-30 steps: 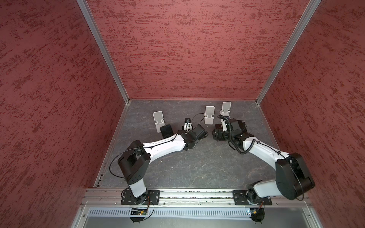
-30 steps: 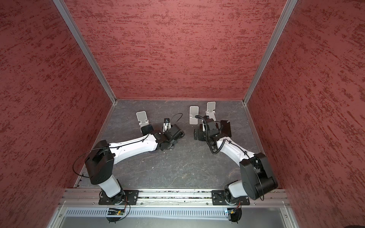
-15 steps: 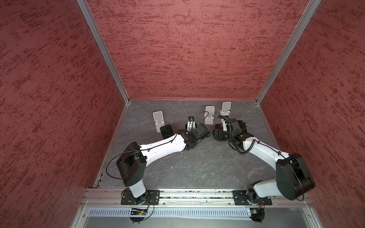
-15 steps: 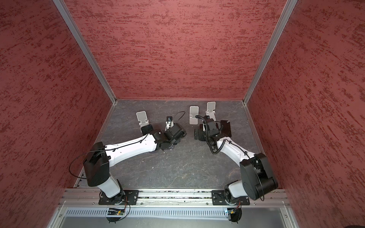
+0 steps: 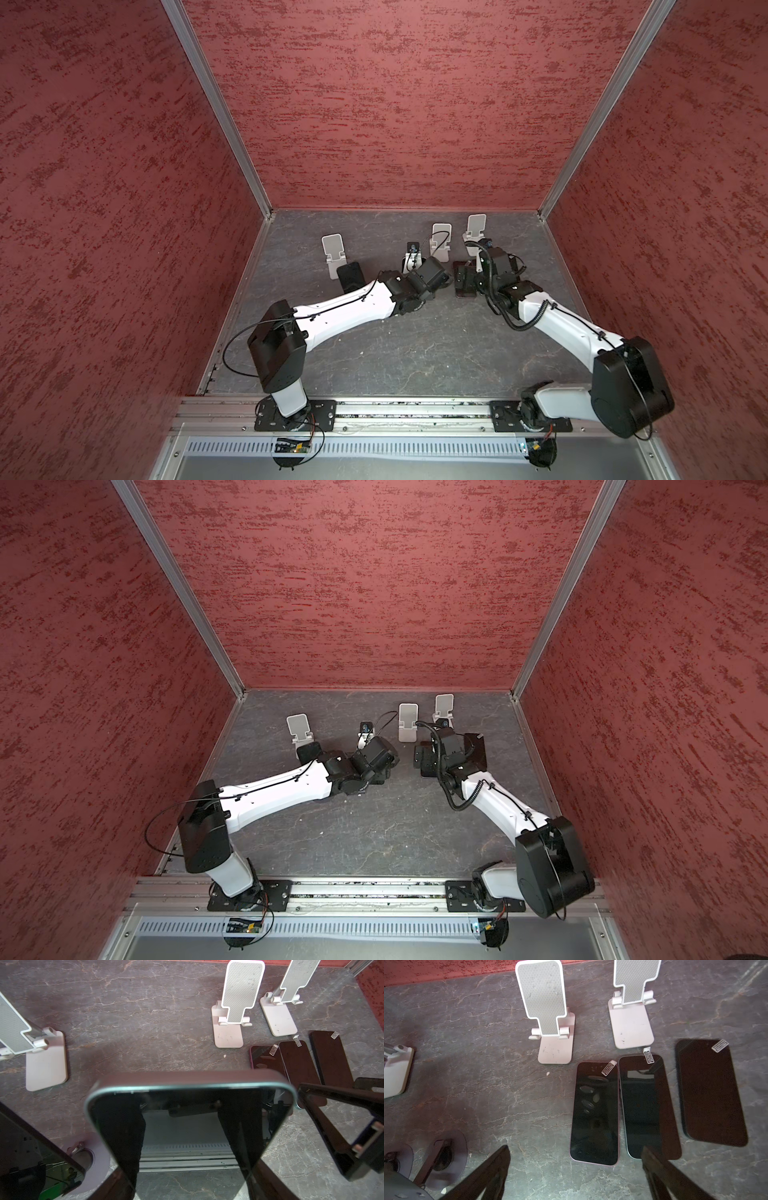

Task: Remove the phone from the phone stand
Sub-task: Remove the phone from the phone stand, then place the phone at the center of the table.

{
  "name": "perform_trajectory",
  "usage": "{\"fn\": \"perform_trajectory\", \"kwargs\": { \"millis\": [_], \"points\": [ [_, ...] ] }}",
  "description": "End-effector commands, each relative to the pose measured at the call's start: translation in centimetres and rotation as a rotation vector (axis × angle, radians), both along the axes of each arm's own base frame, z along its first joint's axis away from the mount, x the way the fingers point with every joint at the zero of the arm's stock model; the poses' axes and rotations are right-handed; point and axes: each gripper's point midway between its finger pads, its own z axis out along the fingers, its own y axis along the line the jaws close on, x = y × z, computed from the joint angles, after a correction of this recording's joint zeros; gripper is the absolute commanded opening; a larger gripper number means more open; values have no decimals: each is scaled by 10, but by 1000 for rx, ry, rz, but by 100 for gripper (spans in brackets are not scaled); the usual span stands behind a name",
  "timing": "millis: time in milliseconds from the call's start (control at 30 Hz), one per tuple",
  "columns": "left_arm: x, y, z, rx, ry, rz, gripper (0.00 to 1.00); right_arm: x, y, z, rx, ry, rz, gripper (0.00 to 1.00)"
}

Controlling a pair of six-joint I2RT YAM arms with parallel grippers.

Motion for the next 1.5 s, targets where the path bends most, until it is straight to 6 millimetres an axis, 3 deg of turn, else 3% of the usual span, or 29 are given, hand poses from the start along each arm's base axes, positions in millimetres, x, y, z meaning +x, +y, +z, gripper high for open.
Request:
{"fn": "perform_trajectory", "kwargs": {
  "millis": [0, 400, 733, 967, 1467],
  "points": [
    [3, -14, 4, -21, -6, -31, 64, 10, -15, 33, -13, -85, -71, 99],
    [5, -38, -1, -38, 30, -86, 64, 7, -56, 75, -43, -210, -183, 99],
    [13, -62, -10, -46, 68, -125, 64, -4, -65, 96, -12, -281, -202, 99],
    [20, -71, -20, -94, 119, -137, 64, -10, -74, 101, -24, -312, -234, 99],
    [35, -67, -56, -52, 290, -83, 64, -19, -80, 111, -4, -371, -252, 99]
  ]
}}
